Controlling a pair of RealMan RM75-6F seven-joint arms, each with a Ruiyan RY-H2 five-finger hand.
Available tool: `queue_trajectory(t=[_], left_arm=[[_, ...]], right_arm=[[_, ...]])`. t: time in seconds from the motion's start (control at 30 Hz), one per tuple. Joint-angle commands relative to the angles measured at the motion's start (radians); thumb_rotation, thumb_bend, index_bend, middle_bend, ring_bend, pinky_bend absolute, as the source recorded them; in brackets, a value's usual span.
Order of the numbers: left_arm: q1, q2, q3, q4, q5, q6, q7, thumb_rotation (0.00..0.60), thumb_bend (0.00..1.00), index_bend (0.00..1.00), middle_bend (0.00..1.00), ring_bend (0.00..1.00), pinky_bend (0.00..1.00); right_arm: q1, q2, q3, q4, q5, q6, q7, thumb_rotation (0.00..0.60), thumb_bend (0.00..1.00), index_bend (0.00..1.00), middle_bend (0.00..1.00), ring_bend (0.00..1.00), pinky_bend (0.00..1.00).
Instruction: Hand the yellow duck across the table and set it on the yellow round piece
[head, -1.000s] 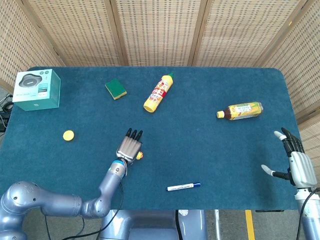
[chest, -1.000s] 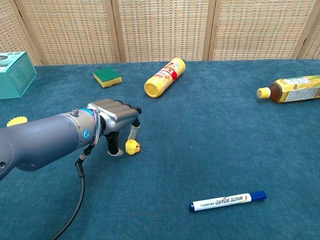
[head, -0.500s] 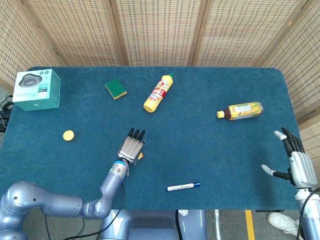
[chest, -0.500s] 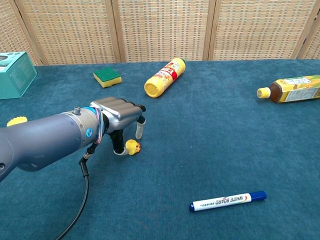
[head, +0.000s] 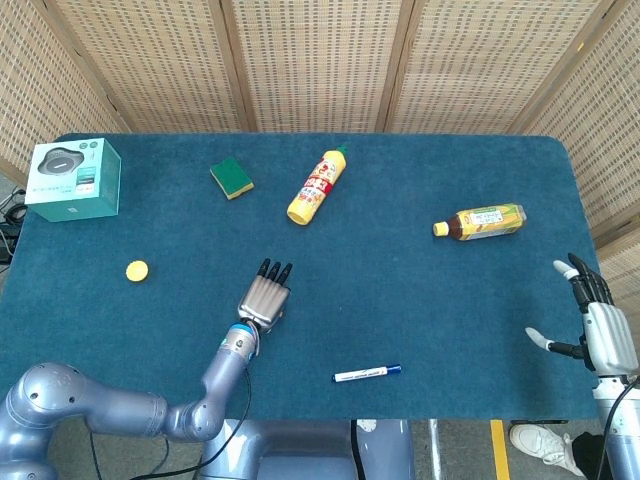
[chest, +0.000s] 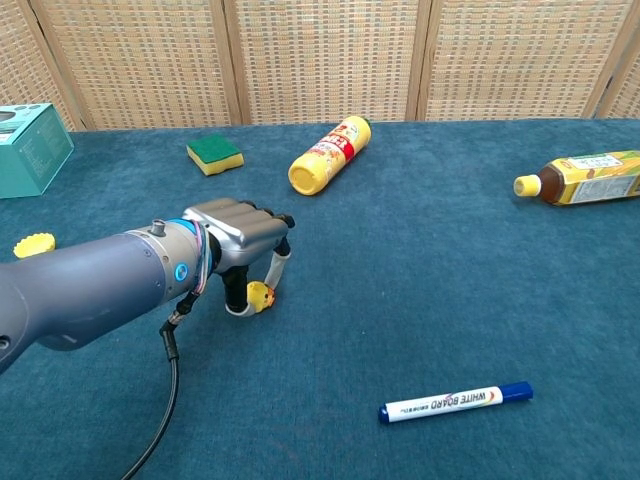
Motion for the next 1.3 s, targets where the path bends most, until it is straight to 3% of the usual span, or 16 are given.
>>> queue_trajectory(t=[0.03,0.37,0.7,0.97,1.3], left_arm=[[0.002,0.001,0.000,-0.004,0.007,0.003,-0.005,0.600,0.32,0.56,0.00,0.00,0.00],[0.017,0.075,-0.029,-0.082,0.043,0.035,-0.043,0.600,0.32,0.55,0.00,0.00,0.00],[0.072,0.281,-0.039,-0.174,0.057,0.063,-0.099,0.600,0.32,0.55,0.00,0.00,0.00],[0.142,0.396,0.004,-0.111,0.060,0.002,-0.194,0.600,0.32,0.55,0.00,0.00,0.00],[0.196,0.435,0.045,0.015,0.060,-0.087,-0.279,0.600,0.32,0.54,0.00,0.00,0.00]], right_arm=[[0.000,0.000,0.000,0.000,-0.001,0.000,0.000,0.600,0.09,0.11,0.00,0.00,0.00],[0.000,-0.001,0.001,0.002,-0.002,-0.004,-0.004,0.600,0.09,0.11,0.00,0.00,0.00],[-0.002,-0.002,-0.002,-0.007,-0.007,-0.004,-0.022,0.600,0.09,0.12,0.00,0.00,0.00],[0.000,-0.007,-0.006,-0.013,-0.010,-0.009,-0.052,0.600,0.09,0.12,0.00,0.00,0.00],[0.005,-0.020,-0.008,-0.016,-0.007,-0.017,-0.089,0.600,0.09,0.12,0.00,0.00,0.00]])
